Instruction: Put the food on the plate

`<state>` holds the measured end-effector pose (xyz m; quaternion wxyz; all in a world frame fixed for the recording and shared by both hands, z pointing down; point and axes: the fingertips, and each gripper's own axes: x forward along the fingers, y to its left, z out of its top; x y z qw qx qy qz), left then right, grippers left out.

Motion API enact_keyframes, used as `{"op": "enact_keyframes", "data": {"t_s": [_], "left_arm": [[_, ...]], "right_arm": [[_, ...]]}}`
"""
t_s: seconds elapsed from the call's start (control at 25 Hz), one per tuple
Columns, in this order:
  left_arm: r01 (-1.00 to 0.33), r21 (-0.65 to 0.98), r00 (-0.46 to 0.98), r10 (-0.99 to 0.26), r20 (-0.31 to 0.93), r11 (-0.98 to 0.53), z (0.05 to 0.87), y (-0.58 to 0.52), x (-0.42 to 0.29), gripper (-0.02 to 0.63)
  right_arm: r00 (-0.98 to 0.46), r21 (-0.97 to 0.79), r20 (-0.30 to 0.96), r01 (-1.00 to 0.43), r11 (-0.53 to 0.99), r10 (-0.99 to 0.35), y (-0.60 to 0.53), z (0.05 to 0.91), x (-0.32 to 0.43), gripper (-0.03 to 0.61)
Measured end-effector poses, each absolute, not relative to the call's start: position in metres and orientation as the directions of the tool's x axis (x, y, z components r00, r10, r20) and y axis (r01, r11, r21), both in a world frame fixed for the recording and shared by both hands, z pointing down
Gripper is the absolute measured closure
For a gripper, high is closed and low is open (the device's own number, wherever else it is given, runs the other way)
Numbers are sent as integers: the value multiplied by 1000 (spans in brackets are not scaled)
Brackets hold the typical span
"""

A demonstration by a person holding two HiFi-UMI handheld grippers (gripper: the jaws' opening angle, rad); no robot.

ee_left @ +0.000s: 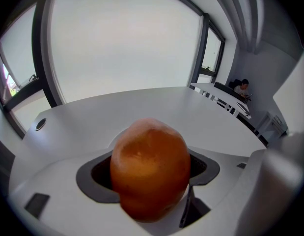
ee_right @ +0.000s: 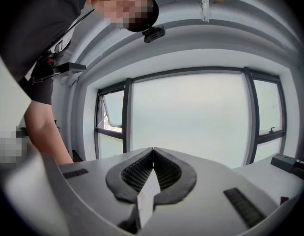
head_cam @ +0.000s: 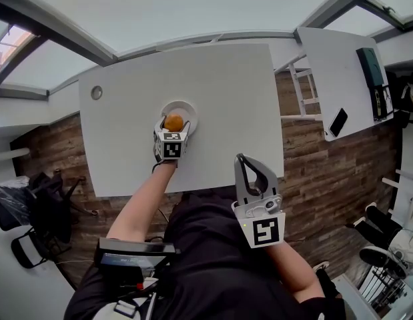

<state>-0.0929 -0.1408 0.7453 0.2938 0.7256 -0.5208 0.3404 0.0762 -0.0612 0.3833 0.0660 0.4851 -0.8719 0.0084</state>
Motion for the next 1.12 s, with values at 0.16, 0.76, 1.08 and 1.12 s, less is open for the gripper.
{"op": "enact_keyframes", "data": {"t_s": [0.16,0.76,1.08,1.12], "left_arm": [[-953,81,237,-556,797,-291,746,-142,-89,262],[-949,101,259,-558,789,-298,747,-141,-94,261],[-950,104,264,-577,773,-295,744,-145,-96,261],[-948,107,269,-571,775,-300,744,-144,-96,261]], "right_arm": [[-525,54,128,-843,535,-841,-61,386,78,572],[-535,48,145,-837,546,-833,-57,385,72,572],[-529,25,130,-844,536,-839,-60,383,67,572],[-536,26,129,-839,543,-834,-59,382,63,572]]}}
